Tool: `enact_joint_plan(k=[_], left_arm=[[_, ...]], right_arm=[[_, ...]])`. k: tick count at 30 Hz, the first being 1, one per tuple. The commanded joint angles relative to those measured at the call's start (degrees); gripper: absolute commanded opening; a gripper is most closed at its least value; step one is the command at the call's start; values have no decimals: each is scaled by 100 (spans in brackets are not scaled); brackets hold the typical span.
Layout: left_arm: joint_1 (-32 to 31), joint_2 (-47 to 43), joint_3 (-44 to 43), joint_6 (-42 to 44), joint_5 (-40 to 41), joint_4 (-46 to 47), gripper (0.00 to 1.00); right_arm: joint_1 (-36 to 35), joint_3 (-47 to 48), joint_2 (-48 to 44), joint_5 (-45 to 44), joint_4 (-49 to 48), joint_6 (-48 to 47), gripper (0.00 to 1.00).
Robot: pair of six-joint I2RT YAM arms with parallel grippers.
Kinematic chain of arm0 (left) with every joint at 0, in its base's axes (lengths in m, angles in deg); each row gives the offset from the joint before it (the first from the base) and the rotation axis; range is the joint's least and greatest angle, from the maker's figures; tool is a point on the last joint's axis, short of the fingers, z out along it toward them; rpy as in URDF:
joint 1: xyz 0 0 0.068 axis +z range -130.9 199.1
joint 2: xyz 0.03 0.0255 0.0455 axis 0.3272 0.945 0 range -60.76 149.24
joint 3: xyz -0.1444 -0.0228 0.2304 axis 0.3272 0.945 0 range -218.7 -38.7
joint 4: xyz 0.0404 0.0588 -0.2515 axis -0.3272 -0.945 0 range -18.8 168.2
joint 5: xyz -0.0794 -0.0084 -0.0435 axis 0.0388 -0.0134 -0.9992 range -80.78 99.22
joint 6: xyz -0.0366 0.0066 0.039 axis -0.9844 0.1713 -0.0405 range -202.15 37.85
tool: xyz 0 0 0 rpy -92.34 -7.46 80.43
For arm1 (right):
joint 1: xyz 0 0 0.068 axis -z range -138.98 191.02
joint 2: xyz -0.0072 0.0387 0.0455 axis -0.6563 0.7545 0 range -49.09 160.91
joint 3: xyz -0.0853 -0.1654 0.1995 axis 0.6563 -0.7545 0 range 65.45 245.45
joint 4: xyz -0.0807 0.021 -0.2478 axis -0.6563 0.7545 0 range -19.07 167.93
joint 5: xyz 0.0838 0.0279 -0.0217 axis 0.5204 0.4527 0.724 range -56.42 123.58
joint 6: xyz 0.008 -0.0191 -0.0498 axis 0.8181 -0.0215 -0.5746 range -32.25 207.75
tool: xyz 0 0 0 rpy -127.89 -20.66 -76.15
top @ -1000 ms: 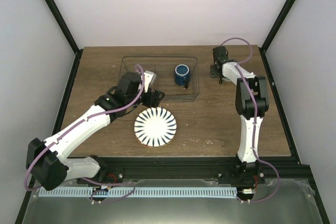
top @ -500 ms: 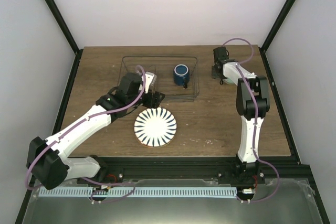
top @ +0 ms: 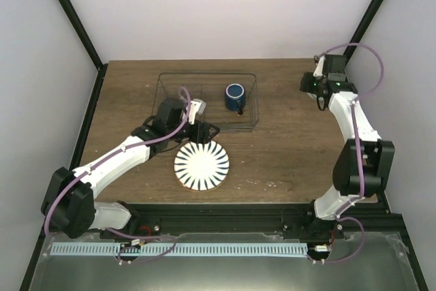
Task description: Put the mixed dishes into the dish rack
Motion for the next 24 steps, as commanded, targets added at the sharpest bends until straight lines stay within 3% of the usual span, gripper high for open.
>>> enact_joint_plan(k=[1,5,14,18,24], left_arm=[[23,-78,87,-108,-636,645,74],[24,-259,324,-98,-1202,1148,74],[27,-258,786,-392,-1854,1874,73],[28,-270,1007,-702,-2085,2459,71],[-131,-81,1179,-959,-2132,3069,71]], right_arm=[[-71,-181,-797,1755,-543,31,1],[-78,-378,-1050,3499,-551,110,1],[-122,-1856,-2050,5947,-1496,608,1],[-360,-2413,-2445,6617,-2250,1121,1],[-931,-2972,-2795,6958,-3407,1894,2]])
